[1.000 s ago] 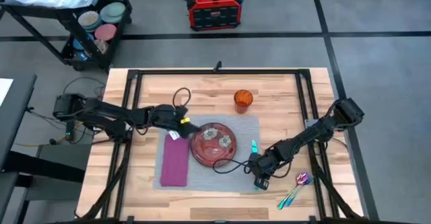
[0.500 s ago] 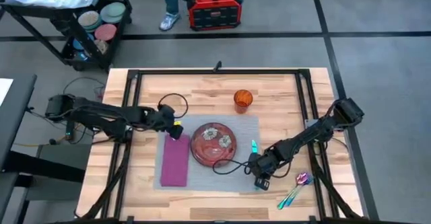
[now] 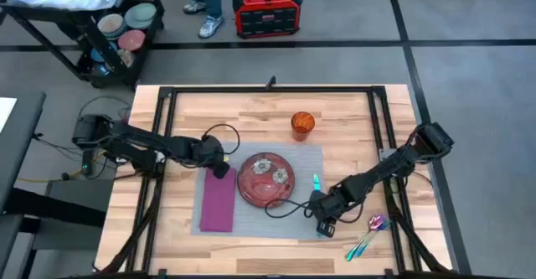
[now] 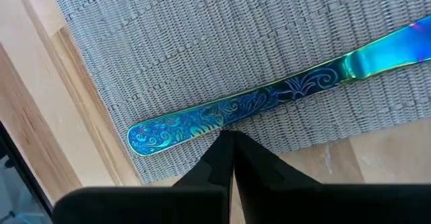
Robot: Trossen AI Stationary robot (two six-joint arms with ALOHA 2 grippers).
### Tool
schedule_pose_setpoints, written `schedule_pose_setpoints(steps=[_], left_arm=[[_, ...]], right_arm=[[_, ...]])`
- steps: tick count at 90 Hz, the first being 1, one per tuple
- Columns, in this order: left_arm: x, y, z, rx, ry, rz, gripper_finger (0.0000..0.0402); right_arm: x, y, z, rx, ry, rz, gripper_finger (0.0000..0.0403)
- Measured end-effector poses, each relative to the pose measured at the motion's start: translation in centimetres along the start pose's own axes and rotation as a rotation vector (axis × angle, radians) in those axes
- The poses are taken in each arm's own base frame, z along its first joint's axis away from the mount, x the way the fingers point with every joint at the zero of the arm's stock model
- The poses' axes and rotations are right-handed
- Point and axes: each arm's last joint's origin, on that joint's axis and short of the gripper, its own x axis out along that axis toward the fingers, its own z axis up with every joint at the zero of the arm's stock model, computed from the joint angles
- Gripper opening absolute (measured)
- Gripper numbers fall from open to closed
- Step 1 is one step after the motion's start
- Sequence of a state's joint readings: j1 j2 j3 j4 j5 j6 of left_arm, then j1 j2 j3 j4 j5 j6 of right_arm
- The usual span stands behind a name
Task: Set table place
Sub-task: Adjust the blue knife on the table mat
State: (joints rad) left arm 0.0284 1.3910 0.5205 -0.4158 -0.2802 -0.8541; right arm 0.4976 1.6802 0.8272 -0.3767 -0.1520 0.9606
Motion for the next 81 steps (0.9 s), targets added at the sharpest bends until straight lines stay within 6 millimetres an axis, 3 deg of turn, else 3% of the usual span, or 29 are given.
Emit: schedule_pose_setpoints(steps=[55, 81], left_arm=[[0.2, -0.5, 0.2, -0.015, -0.015, -0.061, 0.0], [0.2, -0.5, 0.2, -0.022, -0.012, -0.069, 0.0]], right_arm=[[-0.3, -1.3, 1.5, -0.075, 0.038, 0.022, 0.0], [-1.6, -1.2, 2.6, -0.14, 0.061, -0.053, 0.0]])
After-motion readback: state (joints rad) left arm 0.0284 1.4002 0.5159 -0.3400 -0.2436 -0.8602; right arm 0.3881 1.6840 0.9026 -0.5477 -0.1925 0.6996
